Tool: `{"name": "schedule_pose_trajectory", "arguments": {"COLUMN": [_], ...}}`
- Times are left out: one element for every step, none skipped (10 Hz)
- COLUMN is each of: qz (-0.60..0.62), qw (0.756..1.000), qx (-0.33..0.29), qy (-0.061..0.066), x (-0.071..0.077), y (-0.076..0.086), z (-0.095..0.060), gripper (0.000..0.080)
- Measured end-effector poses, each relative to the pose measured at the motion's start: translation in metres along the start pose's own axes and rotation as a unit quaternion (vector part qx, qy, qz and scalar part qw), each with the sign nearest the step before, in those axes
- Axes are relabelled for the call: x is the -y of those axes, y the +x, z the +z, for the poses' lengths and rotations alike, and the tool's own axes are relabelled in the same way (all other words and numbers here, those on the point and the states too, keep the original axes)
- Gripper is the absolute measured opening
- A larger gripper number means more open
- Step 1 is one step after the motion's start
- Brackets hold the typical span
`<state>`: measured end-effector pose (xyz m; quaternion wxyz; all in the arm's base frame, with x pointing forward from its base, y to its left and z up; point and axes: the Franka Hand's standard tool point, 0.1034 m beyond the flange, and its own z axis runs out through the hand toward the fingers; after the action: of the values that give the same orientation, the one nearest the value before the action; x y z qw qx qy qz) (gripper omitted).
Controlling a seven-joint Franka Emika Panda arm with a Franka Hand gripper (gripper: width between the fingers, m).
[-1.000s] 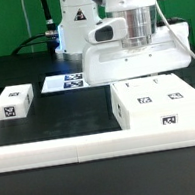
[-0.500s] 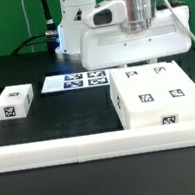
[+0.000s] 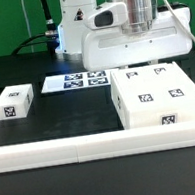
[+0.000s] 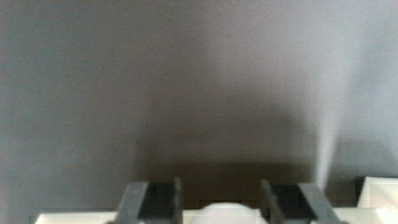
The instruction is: Assemble cabinet
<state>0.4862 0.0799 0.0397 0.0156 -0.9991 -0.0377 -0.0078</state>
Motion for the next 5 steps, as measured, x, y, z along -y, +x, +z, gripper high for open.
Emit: {"name": "schedule_pose_trajectory", "arguments": {"qz": [0.004, 0.005, 0.005, 0.007, 0.009], "qw": [1.0, 1.0, 1.0, 1.0, 1.0], "qx": [0.004, 0.009, 0.023, 0.026, 0.017], "qy": [0.0, 0.0, 0.001, 0.002, 0.003], "x": [0.001, 0.001, 0.001, -0.001, -0.003], "y": [0.0, 0.0, 0.002, 0.012, 0.024], "z": [-0.006, -0.012, -0.023, -0.039, -0.047], "gripper": [0.0215, 0.0215, 0.0215, 0.0215, 0.0215]}}
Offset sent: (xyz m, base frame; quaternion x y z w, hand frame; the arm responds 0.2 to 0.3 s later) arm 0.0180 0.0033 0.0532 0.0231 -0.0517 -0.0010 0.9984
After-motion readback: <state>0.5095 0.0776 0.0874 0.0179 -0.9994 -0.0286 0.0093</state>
